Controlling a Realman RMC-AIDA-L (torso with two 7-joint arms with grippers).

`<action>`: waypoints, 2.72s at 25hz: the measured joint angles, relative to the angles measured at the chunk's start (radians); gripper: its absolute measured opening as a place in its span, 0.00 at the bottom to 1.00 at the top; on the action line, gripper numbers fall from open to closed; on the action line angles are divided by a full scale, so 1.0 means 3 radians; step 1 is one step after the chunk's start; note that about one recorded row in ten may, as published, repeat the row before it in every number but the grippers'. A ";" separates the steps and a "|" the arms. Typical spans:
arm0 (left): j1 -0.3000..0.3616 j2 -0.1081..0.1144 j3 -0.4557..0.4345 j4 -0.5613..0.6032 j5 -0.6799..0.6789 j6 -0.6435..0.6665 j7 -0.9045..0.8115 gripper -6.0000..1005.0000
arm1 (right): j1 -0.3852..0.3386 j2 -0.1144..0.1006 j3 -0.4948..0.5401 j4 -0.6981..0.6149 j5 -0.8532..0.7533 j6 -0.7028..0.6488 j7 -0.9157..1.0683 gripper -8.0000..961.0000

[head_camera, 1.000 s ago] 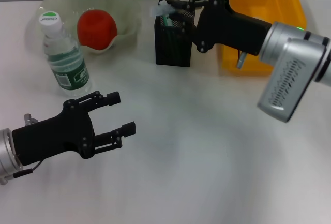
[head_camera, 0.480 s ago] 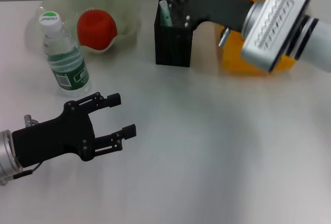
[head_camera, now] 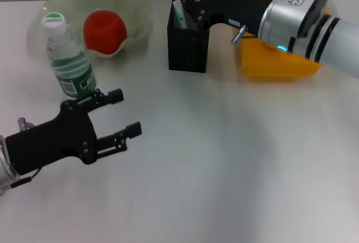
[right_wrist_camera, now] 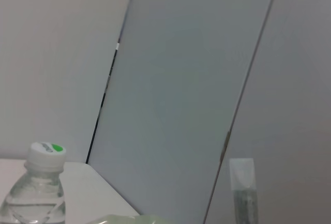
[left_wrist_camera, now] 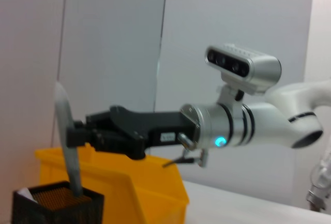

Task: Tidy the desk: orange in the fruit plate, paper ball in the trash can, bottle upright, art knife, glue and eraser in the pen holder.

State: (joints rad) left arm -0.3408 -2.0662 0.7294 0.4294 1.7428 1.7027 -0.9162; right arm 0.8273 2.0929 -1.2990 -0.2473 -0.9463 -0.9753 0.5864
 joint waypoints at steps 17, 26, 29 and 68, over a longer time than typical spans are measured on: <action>0.0008 -0.0006 -0.0074 -0.0179 -0.0313 -0.0128 0.0167 0.78 | 0.0007 -0.0002 0.0029 0.0027 0.0000 0.0114 0.0719 0.14; 0.0021 -0.0005 -0.0115 -0.0190 -0.0313 -0.0148 0.0218 0.78 | 0.0009 -0.0002 0.0028 0.0034 0.0000 0.0098 0.0782 0.14; 0.0021 -0.0005 -0.0115 -0.0191 -0.0313 -0.0149 0.0220 0.78 | 0.0009 -0.0002 0.0023 0.0025 0.0000 0.0111 0.0847 0.14; -0.0113 0.0149 -0.0079 -0.0126 0.0176 -0.0097 -0.0007 0.78 | -0.1185 -0.0175 0.0022 -0.0639 -0.0703 -0.1744 0.1679 0.85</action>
State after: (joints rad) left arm -0.3745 -2.0214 0.7057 0.3916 1.7955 1.6735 -0.9183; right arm 0.4718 2.0404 -1.2923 -0.4391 -1.1571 -1.4985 1.0902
